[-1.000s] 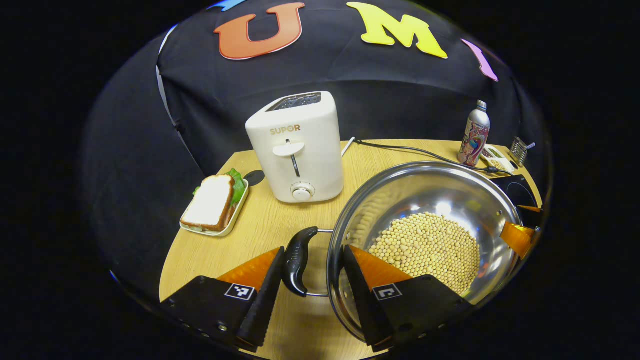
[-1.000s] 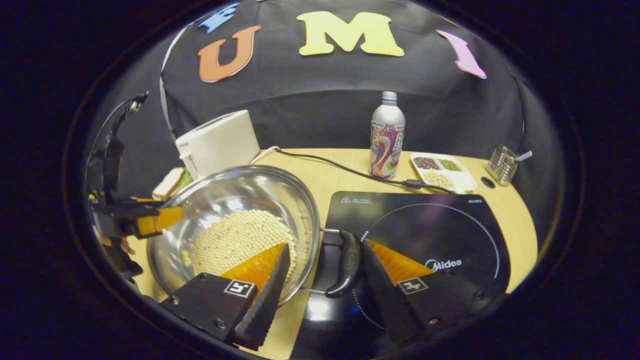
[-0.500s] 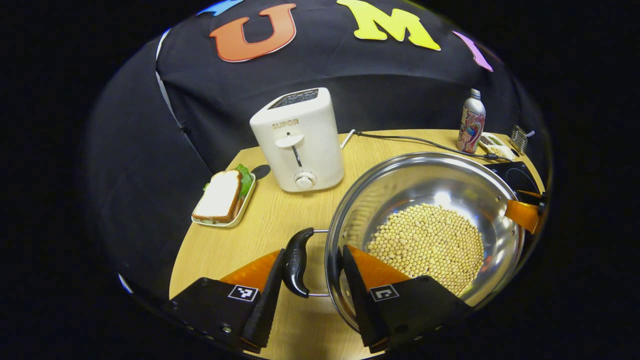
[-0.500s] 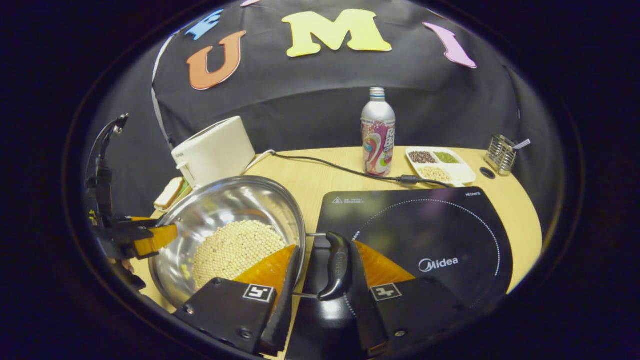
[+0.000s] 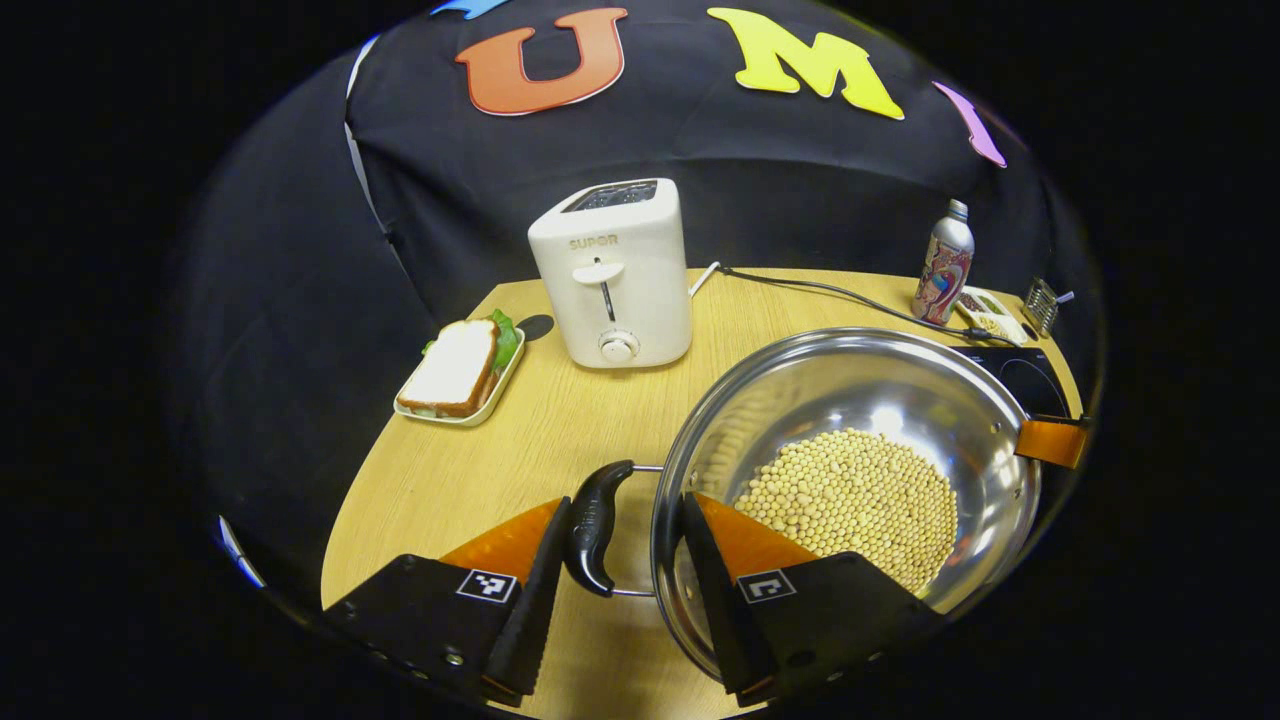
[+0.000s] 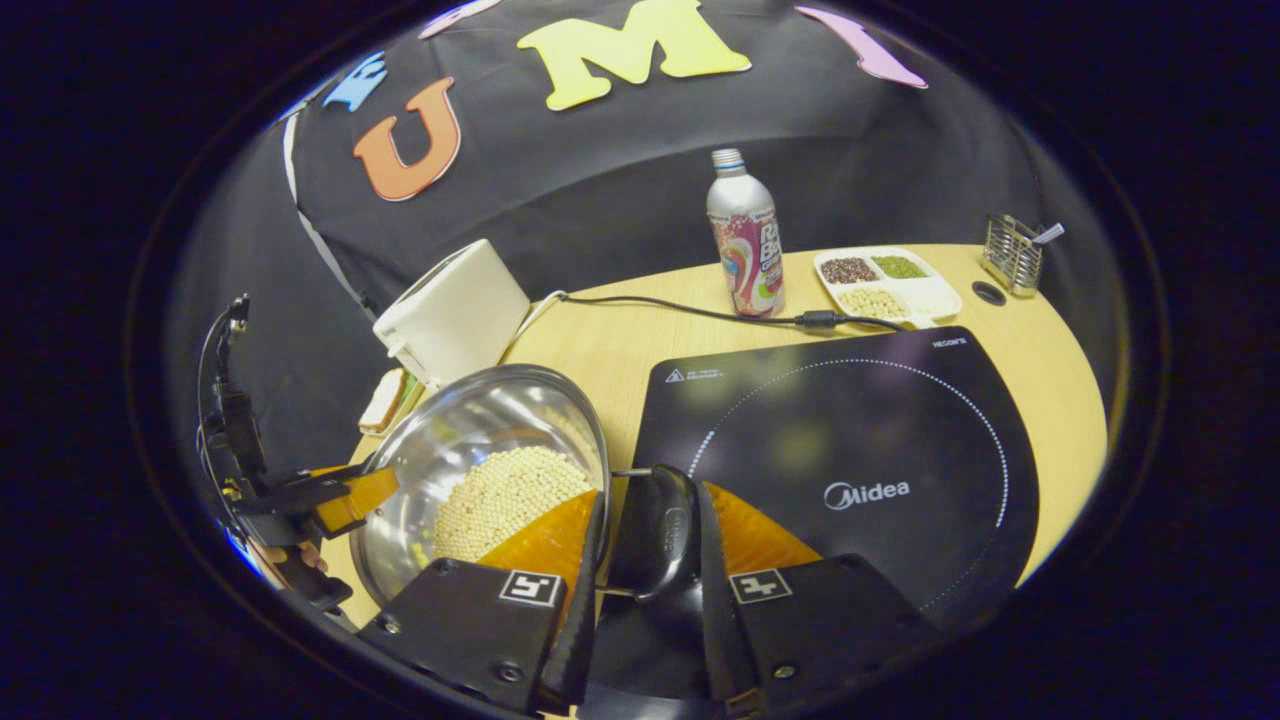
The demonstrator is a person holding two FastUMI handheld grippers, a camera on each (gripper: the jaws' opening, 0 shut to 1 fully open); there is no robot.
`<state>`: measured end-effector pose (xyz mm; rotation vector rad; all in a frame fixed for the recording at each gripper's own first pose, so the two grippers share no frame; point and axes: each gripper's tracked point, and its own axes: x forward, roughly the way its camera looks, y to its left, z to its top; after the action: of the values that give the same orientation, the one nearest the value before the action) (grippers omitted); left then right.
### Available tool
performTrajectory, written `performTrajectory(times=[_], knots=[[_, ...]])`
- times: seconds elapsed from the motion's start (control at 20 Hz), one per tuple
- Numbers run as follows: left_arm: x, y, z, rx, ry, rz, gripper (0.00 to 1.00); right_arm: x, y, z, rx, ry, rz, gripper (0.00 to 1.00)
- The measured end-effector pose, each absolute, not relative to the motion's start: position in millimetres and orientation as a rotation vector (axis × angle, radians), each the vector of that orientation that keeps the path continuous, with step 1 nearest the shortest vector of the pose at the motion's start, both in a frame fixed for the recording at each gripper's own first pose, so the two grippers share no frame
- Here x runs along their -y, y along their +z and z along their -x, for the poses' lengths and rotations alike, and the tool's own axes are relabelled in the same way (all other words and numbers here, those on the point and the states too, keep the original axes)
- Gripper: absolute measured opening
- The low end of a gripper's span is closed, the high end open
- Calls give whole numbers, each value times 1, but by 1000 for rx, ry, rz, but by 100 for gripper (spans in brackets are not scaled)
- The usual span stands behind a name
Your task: First push the handle of the pot to place it horizontally, then grasp the pot with both hands and set it on the induction cooktop.
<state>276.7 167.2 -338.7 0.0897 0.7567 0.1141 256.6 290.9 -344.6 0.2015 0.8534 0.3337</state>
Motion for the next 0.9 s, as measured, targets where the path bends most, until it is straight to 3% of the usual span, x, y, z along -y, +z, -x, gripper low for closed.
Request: performTrajectory(times=[0.1, 0.15, 0.2, 0.25, 0.3, 0.35, 0.4, 0.45, 0.5, 0.55, 0.6, 0.8, 0.9], knots=[[-161, -326, -275, -747, 109, -82, 65, -289, -328, -253, -846, 345, -208, 47], [-158, -320, -274, -740, 101, -83, 75, -285, -316, -251, -836, 350, -201, 44], [-145, -311, -274, -730, 55, -56, 65, -288, -302, -249, -820, 374, -204, 44], [-104, -291, -272, -704, -70, 47, 64, -307, -282, -241, -813, 462, -244, 44], [-82, -264, -282, -618, -85, 82, 43, -317, -267, -226, -826, 521, -271, 46], [-89, -265, -296, -592, 4, -2, 22, -324, -261, -224, -801, 552, -236, 39], [-79, -283, -290, -714, -20, 4, 16, -313, -270, -221, -849, 539, -126, 14], [-77, -291, -286, -773, -21, 23, 14, -293, -286, -221, -872, 448, -83, 18], [-96, -316, -281, -808, 31, -39, 16, -294, -301, -224, -885, 423, -74, 22], [-111, -334, -277, -828, 64, -63, 16, -296, -314, -228, -899, 419, -111, 17], [-119, -343, -276, -845, 85, -44, 15, -298, -324, -225, -931, 408, -156, 22], [-125, -341, -269, -859, 43, 25, 15, -288, -344, -228, -984, 385, -194, 19], [-125, -332, -269, -846, 18, 23, 22, -288, -347, -230, -985, 373, -202, 22]])
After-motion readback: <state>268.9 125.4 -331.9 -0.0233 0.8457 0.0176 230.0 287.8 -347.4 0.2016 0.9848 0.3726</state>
